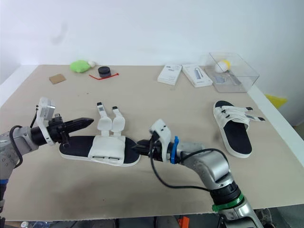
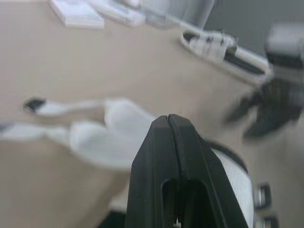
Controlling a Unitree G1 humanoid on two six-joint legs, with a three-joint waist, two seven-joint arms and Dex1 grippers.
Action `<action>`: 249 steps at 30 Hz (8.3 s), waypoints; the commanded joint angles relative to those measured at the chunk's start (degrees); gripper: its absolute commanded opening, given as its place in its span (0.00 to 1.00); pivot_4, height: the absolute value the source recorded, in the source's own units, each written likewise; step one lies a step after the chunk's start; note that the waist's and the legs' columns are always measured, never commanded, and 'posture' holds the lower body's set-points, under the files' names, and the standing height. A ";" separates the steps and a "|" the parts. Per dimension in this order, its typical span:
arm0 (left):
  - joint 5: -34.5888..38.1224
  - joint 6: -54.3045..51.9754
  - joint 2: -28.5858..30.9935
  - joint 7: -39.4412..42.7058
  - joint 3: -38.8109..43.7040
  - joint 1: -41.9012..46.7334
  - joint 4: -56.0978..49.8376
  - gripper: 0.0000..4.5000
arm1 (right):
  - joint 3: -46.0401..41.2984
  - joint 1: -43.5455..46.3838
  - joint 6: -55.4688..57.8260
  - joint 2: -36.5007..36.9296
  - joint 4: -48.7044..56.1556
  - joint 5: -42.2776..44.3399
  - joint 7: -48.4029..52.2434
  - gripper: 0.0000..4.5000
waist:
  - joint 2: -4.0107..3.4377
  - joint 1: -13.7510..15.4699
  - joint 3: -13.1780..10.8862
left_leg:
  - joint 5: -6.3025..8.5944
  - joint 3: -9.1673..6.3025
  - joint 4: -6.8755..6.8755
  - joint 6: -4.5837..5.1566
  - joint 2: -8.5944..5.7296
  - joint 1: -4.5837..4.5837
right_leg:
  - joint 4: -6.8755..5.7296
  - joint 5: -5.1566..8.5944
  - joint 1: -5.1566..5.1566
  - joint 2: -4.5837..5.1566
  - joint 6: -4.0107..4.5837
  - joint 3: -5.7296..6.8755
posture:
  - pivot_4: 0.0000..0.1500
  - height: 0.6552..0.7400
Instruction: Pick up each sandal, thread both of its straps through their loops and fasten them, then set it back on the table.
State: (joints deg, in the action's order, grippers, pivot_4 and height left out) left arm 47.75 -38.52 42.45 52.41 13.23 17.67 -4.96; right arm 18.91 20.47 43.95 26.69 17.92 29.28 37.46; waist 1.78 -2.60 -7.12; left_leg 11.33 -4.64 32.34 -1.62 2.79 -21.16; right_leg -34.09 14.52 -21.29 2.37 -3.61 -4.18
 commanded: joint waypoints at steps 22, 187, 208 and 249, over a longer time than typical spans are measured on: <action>-4.05 -10.10 -6.38 -12.04 3.27 10.97 17.84 0.00 | 5.88 2.30 -6.70 -6.58 -12.02 -11.41 6.79 0.00 | 0.22 0.01 0.13 | 0.04 -0.05 0.00 -0.15 -0.03 0.04 | -0.02 -0.27 0.08 -0.08 -0.05 -0.02 | 1.00 1.00; -2.98 -25.96 -20.06 -27.30 19.22 29.11 48.14 0.79 | 0.07 1.87 10.78 -11.07 -4.26 -4.24 -6.74 0.00 | 0.29 -0.12 0.30 | -0.05 -0.13 0.02 -0.53 -0.09 0.14 | -0.02 -0.41 0.05 -0.06 -0.17 -0.03 | 1.00 1.00; -13.13 1.17 -11.23 7.45 -6.04 9.47 3.12 0.01 | 1.76 3.04 10.21 -8.54 -4.84 -5.39 -4.47 0.00 | 0.06 -0.22 0.31 | 0.00 -0.08 -0.08 -1.39 -0.04 0.13 | 0.07 -0.44 0.00 0.01 -0.12 -0.08 | 1.00 1.00; -72.21 131.02 -1.59 -26.06 -17.77 13.06 47.51 0.01 | 3.58 4.49 7.80 -7.18 -6.53 -8.55 -2.01 0.00 | -0.15 0.86 0.54 | 0.21 0.72 0.04 -0.91 0.00 0.28 | 0.36 -0.69 -0.07 0.59 -0.51 0.13 | 1.00 1.00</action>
State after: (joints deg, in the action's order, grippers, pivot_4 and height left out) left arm -25.10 92.33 39.18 28.48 -3.02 29.34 40.15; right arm 22.27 25.28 50.96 18.85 12.96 22.30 36.10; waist 1.62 -1.74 -6.58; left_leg 11.54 -3.92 32.38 -2.54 2.80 -20.87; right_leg -33.73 13.83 -21.36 2.96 -4.13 -4.06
